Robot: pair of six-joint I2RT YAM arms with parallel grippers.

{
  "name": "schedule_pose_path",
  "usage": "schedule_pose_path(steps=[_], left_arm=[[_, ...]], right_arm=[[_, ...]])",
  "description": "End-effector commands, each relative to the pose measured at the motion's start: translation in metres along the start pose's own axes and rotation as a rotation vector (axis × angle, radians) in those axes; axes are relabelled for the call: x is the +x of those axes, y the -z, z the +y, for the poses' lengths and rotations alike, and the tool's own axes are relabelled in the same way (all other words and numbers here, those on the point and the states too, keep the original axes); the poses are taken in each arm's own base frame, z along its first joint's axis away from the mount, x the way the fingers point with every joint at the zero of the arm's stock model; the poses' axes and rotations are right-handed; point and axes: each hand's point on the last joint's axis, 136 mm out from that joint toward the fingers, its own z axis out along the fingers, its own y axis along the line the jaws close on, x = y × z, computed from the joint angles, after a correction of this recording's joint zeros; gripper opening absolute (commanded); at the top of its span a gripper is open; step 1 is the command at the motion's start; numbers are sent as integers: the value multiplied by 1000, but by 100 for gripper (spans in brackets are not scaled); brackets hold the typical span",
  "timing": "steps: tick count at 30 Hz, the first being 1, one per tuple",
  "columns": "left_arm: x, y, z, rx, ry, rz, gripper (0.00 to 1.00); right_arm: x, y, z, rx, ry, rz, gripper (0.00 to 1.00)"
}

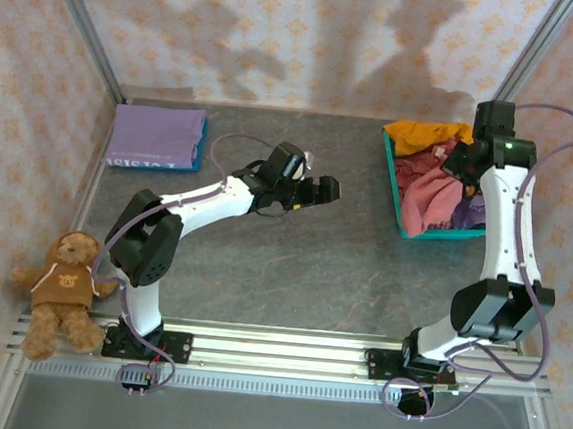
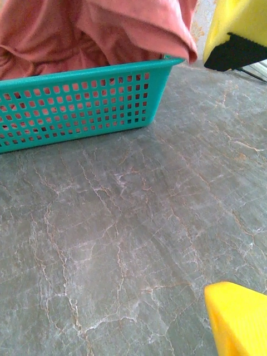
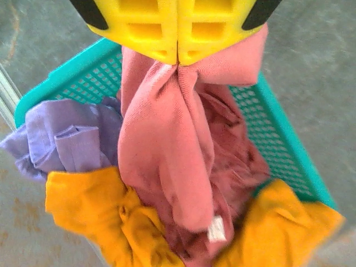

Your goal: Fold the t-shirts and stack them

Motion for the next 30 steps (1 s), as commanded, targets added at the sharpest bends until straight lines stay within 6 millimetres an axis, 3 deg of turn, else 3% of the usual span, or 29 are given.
schedule_pose_path(steps=[1, 11, 19, 26, 28, 30], left_arm=[[6, 12, 1, -20, -19, -8, 99], [6, 25, 33, -78, 6, -16, 99], [0, 47, 69, -132, 50, -47, 99], [-7, 71, 98, -185, 95, -75, 99], [-9, 80, 106, -199, 103, -93, 99], [-11, 90, 115, -217, 110, -108, 99]], right_arm=[[-42, 66, 23, -132, -55, -245, 0], [-86, 211, 82, -549, -6, -710, 0], [-99, 332, 131, -920, 80, -1000, 0], [-79, 400, 194, -1187, 213, -1018, 0], [-70, 409, 212, -1231, 252, -1007, 0], [-63, 404, 233, -1252, 267, -962, 0]])
